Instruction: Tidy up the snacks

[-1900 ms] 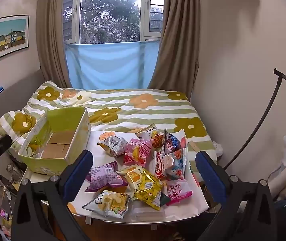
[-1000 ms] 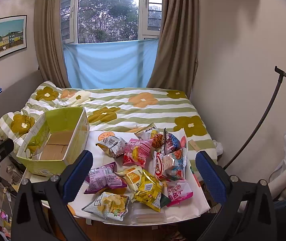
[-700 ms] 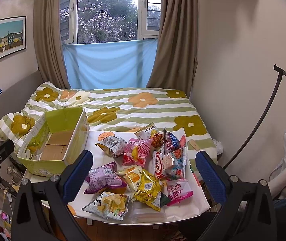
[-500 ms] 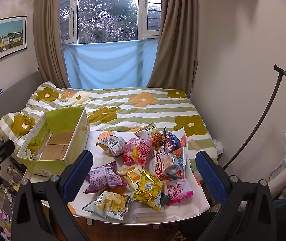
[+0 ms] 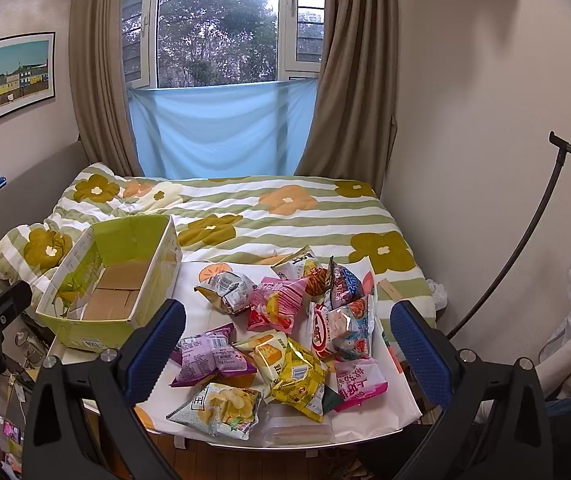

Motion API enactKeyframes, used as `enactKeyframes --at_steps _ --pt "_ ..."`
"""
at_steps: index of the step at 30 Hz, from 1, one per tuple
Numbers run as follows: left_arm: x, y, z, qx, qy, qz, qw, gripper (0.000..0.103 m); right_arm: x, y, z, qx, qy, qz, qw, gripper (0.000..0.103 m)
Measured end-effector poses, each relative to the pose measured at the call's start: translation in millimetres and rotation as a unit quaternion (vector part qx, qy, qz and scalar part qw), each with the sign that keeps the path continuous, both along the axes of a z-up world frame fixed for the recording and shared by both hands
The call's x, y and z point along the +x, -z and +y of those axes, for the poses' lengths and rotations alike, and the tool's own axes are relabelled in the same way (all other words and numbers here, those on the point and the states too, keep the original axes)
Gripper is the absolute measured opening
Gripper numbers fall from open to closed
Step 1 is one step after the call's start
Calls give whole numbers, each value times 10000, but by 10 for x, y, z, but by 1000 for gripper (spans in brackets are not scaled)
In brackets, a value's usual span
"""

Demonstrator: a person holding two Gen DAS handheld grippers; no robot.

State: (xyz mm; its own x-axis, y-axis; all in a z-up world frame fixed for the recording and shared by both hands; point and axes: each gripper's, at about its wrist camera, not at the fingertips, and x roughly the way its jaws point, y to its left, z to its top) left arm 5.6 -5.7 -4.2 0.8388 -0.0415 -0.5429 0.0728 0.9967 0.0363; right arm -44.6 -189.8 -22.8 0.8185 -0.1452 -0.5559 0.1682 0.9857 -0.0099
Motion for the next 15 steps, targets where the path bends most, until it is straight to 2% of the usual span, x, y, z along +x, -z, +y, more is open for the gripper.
enactKeyframes --at_steps 15 --pt "33 8 -62 -1 36 22 10000 103 4 6 -5 4 1 5 10000 102"
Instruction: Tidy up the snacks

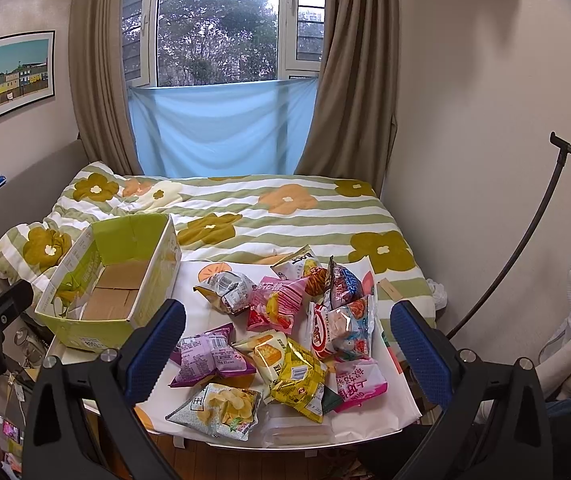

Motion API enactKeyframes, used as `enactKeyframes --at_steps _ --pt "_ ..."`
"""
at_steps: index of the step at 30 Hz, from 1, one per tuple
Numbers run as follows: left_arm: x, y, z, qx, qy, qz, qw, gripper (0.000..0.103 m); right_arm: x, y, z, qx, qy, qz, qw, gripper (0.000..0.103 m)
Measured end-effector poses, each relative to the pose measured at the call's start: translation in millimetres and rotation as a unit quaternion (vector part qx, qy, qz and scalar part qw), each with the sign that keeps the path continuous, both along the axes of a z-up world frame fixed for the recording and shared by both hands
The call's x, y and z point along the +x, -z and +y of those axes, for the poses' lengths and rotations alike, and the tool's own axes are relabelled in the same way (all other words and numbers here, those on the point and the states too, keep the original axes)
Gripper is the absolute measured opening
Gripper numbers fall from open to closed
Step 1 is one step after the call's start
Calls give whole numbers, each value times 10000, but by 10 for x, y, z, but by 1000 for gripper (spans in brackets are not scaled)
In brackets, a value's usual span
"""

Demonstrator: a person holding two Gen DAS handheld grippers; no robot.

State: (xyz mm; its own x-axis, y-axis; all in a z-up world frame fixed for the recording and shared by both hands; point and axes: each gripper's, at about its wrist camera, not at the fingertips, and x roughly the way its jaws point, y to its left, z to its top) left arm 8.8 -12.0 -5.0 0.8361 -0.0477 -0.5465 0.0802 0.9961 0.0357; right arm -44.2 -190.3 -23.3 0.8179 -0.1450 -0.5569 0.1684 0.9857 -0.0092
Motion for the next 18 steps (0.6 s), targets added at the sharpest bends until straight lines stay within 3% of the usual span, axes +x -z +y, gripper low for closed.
enactKeyframes --at_steps 18 --pt "37 1 38 -40 15 52 10000 103 3 1 11 11 -8 1 10000 102"
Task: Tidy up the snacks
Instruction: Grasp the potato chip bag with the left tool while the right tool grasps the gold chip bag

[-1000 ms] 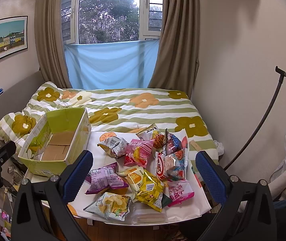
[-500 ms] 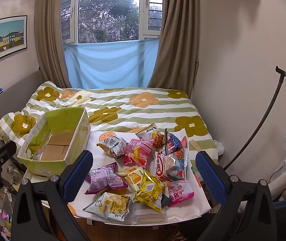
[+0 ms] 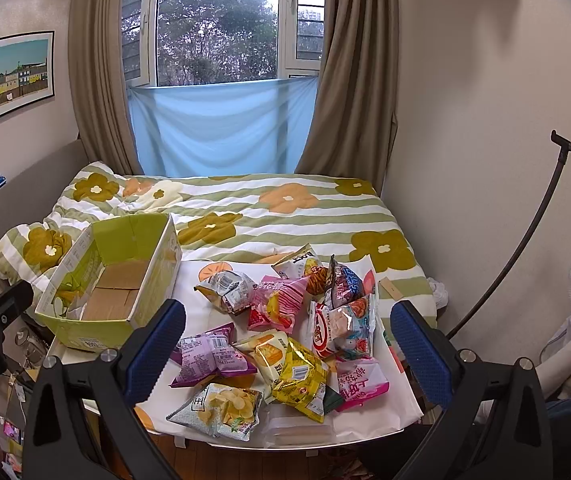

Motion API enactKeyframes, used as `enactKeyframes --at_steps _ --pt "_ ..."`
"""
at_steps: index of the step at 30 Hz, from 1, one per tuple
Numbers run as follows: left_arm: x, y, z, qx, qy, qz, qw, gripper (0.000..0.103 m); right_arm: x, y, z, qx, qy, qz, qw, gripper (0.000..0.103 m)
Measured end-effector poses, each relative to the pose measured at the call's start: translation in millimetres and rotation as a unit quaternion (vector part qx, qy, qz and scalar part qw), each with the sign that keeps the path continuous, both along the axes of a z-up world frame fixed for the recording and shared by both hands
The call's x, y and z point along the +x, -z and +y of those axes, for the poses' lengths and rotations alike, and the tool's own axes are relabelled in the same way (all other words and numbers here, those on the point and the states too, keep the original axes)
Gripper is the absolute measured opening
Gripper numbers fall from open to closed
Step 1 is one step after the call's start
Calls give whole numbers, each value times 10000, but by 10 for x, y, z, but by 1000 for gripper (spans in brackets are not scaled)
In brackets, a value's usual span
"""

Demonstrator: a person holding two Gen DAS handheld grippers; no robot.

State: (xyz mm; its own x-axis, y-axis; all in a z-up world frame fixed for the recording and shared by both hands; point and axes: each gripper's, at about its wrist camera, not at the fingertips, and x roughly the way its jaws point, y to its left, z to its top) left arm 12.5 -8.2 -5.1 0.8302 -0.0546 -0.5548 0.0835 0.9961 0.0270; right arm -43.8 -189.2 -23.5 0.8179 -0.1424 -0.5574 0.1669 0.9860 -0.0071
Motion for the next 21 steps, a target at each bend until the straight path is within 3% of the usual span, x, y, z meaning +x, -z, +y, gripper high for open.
enactKeyframes --at_steps 4,9,14,21 --pt "21 18 5 -67 69 90 9999 103 14 29 27 5 -19 27 10000 102" --pt "155 128 -7 -146 205 494 9985 103 -25 28 -70 77 42 90 9999 102" --pt "323 494 -104 -350 611 1090 9915 103 -58 195 -278 90 218 352 9991 102" --pt "505 1121 -549 -428 905 1945 9758 103 -63 707 -598 184 239 933 9952 102"
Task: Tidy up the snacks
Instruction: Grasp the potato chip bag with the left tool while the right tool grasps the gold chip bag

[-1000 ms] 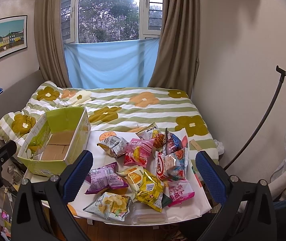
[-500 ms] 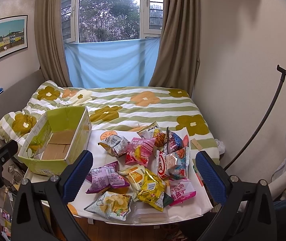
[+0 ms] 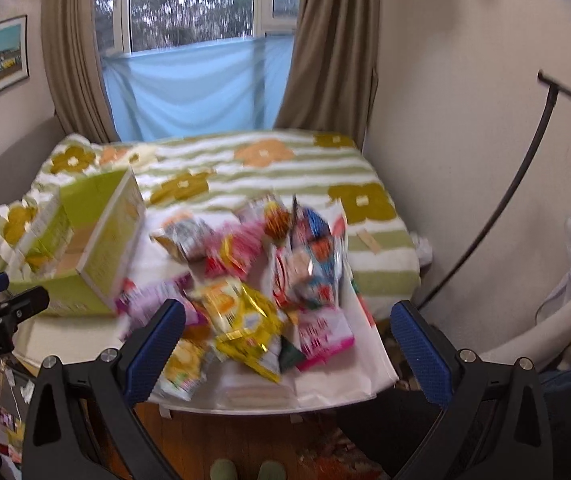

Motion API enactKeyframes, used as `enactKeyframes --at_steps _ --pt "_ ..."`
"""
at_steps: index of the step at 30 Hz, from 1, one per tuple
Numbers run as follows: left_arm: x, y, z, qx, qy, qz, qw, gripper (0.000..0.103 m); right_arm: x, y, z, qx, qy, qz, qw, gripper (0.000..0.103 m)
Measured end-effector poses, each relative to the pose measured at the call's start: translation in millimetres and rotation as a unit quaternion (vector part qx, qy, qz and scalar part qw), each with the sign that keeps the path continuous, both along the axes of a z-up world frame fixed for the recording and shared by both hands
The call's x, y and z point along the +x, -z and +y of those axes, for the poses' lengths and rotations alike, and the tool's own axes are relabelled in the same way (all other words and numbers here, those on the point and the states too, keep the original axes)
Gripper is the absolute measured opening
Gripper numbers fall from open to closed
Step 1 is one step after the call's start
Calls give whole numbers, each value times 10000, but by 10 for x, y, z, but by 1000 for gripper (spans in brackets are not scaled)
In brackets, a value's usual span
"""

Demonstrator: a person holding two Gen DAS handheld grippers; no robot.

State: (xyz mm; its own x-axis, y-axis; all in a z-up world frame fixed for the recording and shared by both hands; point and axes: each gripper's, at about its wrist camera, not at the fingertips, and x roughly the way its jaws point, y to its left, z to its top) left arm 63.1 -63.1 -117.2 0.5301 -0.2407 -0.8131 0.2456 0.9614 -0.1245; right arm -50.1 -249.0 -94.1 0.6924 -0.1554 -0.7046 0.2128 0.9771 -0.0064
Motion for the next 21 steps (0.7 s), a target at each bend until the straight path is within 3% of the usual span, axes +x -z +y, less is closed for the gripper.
enactKeyframes --at_steps 9,21 --pt "95 688 -540 174 -24 862 9961 103 228 619 -310 340 -523 578 9964 102" --pt "216 1138 -839 647 -82 1330 9890 103 464 1193 -262 51 -1665 996 9810 102"
